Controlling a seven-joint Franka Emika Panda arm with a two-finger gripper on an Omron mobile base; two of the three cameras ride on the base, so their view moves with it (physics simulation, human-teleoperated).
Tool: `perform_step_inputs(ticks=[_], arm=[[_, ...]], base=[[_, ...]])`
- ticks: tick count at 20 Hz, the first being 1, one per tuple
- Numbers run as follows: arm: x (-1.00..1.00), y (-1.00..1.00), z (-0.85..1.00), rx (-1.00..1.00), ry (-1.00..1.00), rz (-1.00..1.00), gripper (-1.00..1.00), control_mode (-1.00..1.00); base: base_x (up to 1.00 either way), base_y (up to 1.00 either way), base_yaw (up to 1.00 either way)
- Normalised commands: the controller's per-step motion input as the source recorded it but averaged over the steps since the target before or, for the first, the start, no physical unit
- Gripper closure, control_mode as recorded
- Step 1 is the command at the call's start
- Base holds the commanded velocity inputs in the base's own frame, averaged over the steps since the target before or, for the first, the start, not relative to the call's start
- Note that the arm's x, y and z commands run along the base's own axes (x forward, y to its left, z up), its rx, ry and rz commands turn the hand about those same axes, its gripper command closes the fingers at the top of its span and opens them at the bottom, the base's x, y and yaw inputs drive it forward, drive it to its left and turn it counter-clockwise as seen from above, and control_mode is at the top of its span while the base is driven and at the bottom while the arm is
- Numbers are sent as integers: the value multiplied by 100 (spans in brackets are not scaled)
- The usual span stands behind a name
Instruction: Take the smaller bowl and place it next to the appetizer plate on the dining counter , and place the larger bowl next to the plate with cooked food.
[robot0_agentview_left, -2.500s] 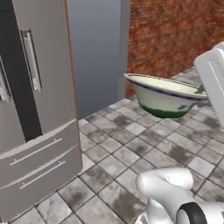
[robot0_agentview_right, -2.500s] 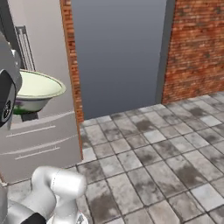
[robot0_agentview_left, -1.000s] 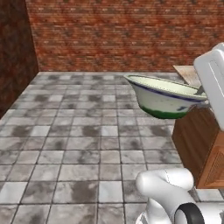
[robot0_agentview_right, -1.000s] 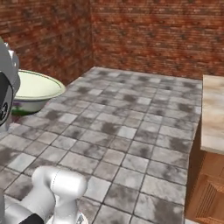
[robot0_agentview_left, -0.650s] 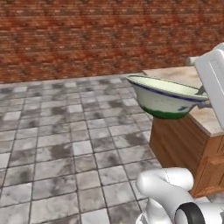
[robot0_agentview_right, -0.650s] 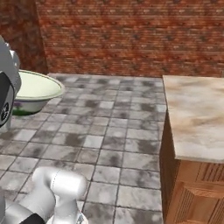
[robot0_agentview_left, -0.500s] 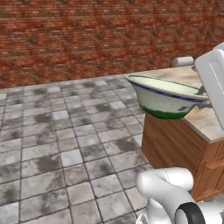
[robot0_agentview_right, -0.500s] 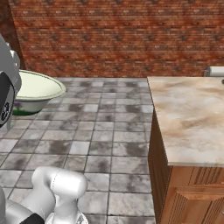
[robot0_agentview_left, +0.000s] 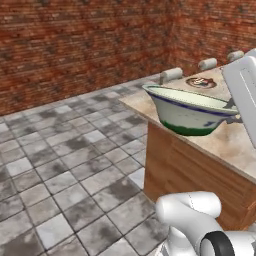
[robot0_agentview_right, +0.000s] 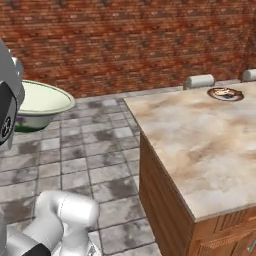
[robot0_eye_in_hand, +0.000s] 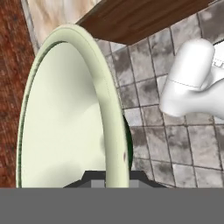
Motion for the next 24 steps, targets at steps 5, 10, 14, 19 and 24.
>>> perform_step_inputs(ticks=[5, 10, 14, 19, 24], arm=[[0, 0, 0, 0, 0, 0, 100, 100], [0, 0, 0, 0, 0, 0, 100, 100], [0, 0, 0, 0, 0, 0, 100, 100], [0, 0, 0, 0, 0, 0, 100, 100], [0, 0, 0, 0, 0, 0, 100, 100]], base=[[100, 88, -48], [100, 96, -35], [100, 99, -32], [100, 96, -29], [100, 99, -27]])
